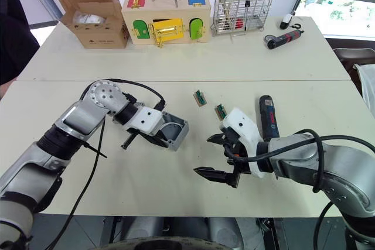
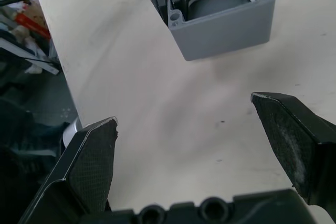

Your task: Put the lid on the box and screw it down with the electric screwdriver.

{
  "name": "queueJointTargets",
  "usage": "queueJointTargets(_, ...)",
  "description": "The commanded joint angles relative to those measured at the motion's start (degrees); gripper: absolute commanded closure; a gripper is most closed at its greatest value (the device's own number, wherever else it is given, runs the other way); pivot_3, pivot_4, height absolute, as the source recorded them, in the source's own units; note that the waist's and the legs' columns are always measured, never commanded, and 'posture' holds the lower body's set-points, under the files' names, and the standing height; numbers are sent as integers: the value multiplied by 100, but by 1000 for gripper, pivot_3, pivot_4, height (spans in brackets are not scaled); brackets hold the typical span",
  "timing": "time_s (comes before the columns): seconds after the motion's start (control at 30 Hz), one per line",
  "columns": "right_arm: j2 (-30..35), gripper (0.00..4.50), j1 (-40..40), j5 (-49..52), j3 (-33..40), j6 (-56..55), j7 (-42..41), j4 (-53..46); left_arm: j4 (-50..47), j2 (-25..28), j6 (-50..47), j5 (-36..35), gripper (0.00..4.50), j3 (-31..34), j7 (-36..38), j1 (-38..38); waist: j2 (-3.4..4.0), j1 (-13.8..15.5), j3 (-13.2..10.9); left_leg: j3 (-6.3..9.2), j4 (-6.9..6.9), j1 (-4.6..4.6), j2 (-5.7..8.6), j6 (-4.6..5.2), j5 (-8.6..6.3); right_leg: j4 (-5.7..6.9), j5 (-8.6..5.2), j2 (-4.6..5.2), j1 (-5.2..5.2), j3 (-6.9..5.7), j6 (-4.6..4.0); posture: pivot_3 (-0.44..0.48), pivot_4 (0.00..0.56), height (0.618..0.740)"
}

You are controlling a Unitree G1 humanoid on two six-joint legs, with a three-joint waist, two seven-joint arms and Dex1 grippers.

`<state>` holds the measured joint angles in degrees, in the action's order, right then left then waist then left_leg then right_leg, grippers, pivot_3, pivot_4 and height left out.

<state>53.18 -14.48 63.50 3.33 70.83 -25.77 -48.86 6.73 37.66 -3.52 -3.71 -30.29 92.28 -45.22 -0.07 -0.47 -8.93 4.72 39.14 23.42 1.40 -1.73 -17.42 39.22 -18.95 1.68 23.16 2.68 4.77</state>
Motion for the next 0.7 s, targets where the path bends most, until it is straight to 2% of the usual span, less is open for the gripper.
queueJointTargets(0.03,-43,0,132,187,186,-84,270,-216,160,16,686,-105,4447,-206,22,-222,0,-7,0,0,0,0,1,0,0,0,0,1,0,0,0,0,150,740)
queueJointTargets(0.3,-20,0,195,305,125,-205,579,-226,628,-48,1281,-160,4447,-721,22,-476,0,-21,0,0,0,-1,0,0,0,1,0,-2,0,1,0,0,150,740)
queueJointTargets(0.57,19,0,31,586,111,-217,784,-178,776,-25,1334,-271,4447,-839,22,-510,-1,-27,0,1,0,-1,0,0,0,1,0,-3,0,0,0,0,150,740)
queueJointTargets(0.67,38,0,-68,666,74,-209,813,-130,710,80,1349,-342,3602,-866,22,-477,0,-28,0,2,0,-1,0,0,0,1,0,-3,0,0,0,0,150,740)
queueJointTargets(0.7,48,0,-94,687,63,-206,816,-118,683,115,1346,-365,3124,-875,22,-468,0,-29,0,2,0,-1,0,0,0,1,0,-3,0,0,0,0,150,740)
